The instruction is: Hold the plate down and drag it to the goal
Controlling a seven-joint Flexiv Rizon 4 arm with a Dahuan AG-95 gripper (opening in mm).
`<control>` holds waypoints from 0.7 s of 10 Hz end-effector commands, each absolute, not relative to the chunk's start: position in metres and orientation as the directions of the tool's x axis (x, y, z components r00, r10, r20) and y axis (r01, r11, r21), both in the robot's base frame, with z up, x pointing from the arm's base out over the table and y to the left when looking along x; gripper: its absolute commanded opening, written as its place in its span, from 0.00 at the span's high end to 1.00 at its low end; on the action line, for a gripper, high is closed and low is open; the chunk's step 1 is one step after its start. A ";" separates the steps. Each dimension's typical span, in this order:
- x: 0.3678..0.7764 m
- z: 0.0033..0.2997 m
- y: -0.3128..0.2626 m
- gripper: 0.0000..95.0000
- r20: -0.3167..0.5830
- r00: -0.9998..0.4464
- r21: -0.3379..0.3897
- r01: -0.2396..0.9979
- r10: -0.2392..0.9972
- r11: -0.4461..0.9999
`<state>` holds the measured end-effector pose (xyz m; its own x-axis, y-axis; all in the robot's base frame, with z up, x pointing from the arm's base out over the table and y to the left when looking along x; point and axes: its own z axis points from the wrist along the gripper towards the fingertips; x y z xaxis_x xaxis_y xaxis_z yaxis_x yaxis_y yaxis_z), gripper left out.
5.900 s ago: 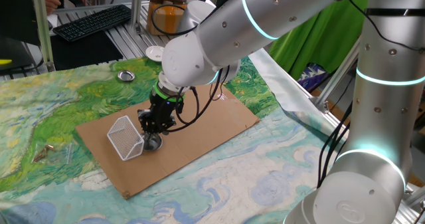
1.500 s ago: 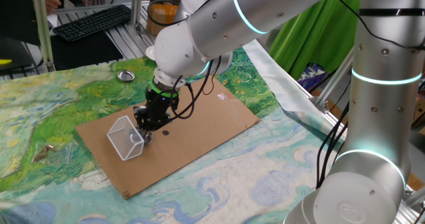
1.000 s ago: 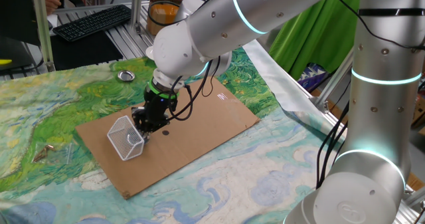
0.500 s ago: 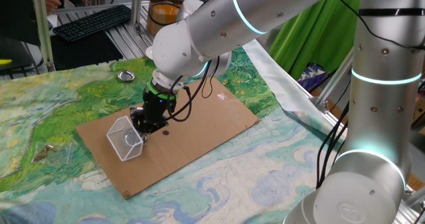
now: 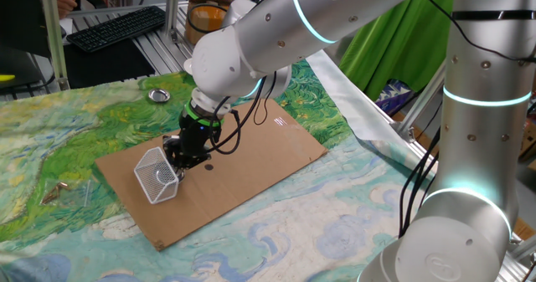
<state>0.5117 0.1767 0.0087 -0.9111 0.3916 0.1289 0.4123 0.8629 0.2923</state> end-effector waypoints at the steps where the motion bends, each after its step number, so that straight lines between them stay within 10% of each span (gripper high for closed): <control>1: 0.512 0.004 0.178 1.00 0.131 -0.910 0.297 0.414 0.393 0.861; 7: 0.512 0.007 0.182 1.00 0.140 -0.905 0.305 0.426 0.402 0.852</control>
<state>0.5109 0.1819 0.0089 -0.9040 0.4034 0.1416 0.4275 0.8512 0.3044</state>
